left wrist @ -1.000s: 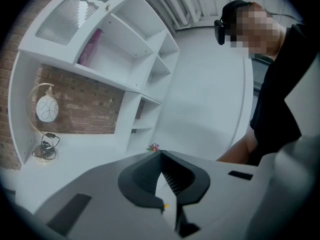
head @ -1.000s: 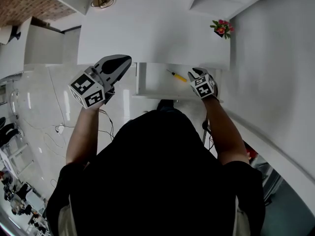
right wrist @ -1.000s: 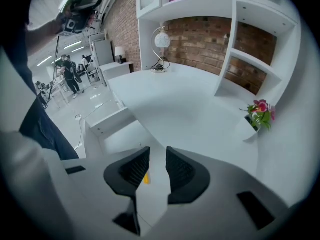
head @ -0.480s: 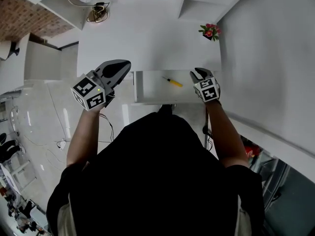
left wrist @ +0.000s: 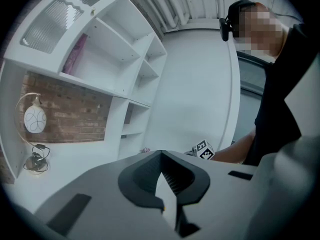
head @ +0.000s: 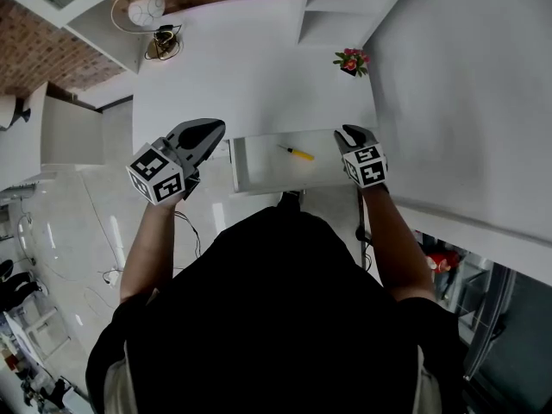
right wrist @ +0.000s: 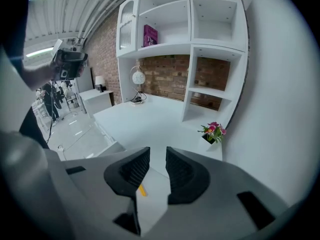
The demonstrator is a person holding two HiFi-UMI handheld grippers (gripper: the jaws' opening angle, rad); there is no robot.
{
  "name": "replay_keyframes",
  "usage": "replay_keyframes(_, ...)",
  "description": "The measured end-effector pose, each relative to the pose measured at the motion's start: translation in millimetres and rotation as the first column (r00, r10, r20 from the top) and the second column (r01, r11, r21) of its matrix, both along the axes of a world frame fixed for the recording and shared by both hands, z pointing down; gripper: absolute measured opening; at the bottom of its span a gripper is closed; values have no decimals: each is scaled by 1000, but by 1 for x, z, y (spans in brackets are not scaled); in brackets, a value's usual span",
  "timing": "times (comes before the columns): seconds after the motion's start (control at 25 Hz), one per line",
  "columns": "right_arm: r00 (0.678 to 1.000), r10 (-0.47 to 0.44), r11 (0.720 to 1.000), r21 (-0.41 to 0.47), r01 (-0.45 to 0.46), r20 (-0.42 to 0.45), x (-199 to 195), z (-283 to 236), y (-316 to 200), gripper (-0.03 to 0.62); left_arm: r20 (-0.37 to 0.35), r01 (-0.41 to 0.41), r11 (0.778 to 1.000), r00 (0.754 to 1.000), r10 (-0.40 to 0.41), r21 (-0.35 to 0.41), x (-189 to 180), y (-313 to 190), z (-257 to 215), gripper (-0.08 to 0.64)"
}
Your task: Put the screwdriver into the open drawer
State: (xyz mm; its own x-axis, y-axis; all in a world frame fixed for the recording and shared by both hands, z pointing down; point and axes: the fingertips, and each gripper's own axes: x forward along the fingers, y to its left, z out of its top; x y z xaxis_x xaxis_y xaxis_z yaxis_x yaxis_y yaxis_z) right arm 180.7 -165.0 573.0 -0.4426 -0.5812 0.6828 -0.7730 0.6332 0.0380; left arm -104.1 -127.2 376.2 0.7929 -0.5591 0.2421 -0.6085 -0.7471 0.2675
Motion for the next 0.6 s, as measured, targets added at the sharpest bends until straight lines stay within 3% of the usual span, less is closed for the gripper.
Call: replay_keyframes(0.6,994,83,990,107,-90,67,30,-63,31,109,-7,-23,999,1000,24,31,12,26,-14,15)
